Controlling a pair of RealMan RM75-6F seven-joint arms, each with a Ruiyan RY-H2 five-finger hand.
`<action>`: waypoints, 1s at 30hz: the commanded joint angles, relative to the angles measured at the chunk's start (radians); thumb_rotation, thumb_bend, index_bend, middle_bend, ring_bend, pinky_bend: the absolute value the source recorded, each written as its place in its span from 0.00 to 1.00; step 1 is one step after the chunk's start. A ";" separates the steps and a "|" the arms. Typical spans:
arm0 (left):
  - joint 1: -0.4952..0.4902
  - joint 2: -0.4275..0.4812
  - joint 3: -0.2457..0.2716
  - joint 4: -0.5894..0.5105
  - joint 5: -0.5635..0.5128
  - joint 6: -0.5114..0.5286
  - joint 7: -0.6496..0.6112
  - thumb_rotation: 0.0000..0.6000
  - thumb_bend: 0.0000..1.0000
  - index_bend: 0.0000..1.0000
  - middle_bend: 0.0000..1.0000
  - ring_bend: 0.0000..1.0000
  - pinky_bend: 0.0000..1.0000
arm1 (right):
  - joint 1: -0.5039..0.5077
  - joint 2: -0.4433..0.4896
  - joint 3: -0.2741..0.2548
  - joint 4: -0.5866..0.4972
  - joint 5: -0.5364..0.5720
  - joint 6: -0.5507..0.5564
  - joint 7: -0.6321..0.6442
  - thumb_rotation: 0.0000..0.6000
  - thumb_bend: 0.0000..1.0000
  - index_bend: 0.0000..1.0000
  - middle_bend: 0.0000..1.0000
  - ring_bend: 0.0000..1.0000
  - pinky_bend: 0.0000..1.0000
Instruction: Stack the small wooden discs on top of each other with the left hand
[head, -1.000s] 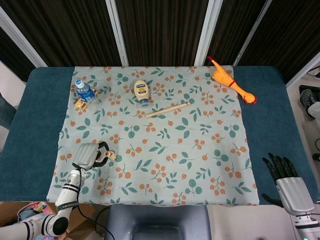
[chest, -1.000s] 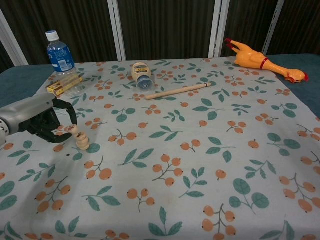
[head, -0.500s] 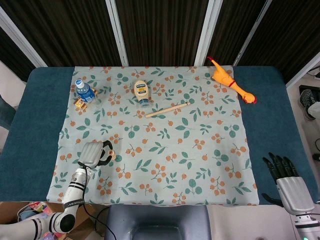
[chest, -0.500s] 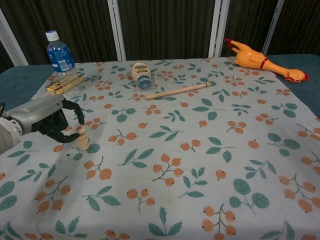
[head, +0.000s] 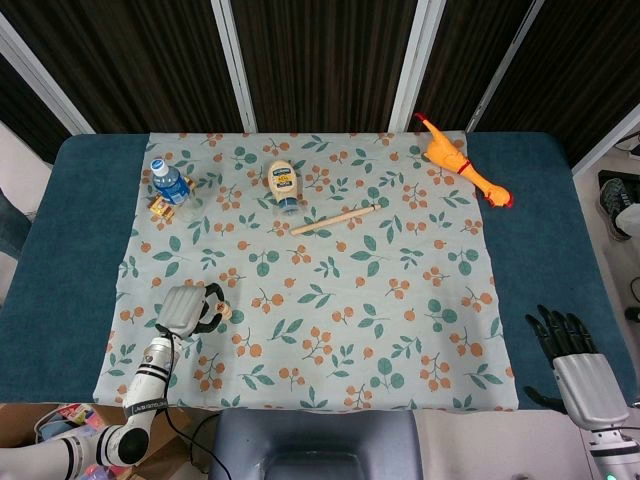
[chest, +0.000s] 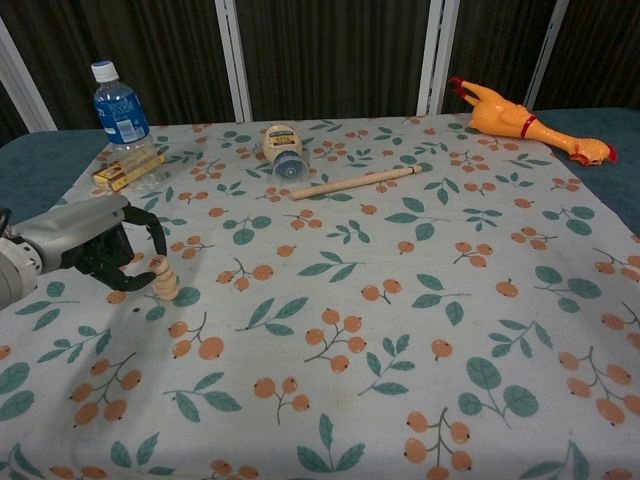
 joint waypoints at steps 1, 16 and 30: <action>-0.001 -0.001 0.001 0.000 0.000 -0.001 -0.002 1.00 0.37 0.44 1.00 1.00 1.00 | 0.000 0.000 0.000 0.000 0.000 0.001 0.000 1.00 0.08 0.00 0.00 0.00 0.00; 0.051 0.076 0.032 -0.093 0.166 0.120 -0.076 1.00 0.37 0.37 1.00 1.00 1.00 | -0.002 0.002 0.001 0.001 0.000 0.005 0.007 1.00 0.08 0.00 0.00 0.00 0.00; 0.393 0.337 0.341 0.037 0.695 0.582 -0.537 1.00 0.38 0.01 0.00 0.00 0.00 | 0.005 -0.029 0.008 -0.002 0.029 -0.023 -0.075 1.00 0.08 0.00 0.00 0.00 0.00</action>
